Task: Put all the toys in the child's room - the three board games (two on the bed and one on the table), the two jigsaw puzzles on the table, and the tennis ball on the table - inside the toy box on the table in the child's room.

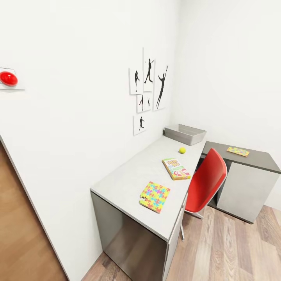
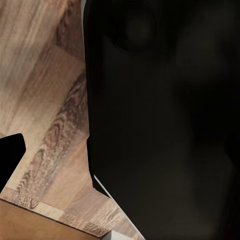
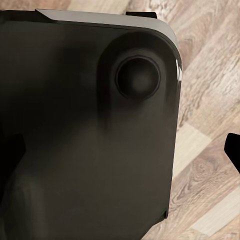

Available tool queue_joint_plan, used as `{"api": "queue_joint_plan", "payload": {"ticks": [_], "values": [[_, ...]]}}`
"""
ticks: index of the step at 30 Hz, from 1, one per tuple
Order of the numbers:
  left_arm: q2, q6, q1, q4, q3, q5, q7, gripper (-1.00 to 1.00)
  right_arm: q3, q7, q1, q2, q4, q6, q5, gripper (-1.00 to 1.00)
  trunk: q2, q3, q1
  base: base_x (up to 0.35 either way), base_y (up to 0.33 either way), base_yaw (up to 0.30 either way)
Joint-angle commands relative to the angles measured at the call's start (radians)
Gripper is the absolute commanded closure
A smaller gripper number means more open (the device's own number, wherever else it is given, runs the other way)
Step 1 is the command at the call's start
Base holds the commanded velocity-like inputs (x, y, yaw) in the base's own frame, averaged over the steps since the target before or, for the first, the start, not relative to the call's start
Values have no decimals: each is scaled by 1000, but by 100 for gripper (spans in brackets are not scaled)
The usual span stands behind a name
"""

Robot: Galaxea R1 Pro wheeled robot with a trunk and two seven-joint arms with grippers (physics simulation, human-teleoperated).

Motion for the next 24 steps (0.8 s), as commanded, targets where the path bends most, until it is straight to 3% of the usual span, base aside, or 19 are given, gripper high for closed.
{"api": "queue_joint_plan", "payload": {"ticks": [1, 24], "values": [[0, 0, 0, -1, 0, 0, 0, -100, 0, 0, 0, 0, 0, 0, 0, -100, 0, -1, 0, 0, 0, 0], [3, 0, 0, -1, 0, 6, -3, -100, 1, -4, -12, 0, -7, 0, 0, -100, 0, -1, 0, 0, 0, -5]]}}
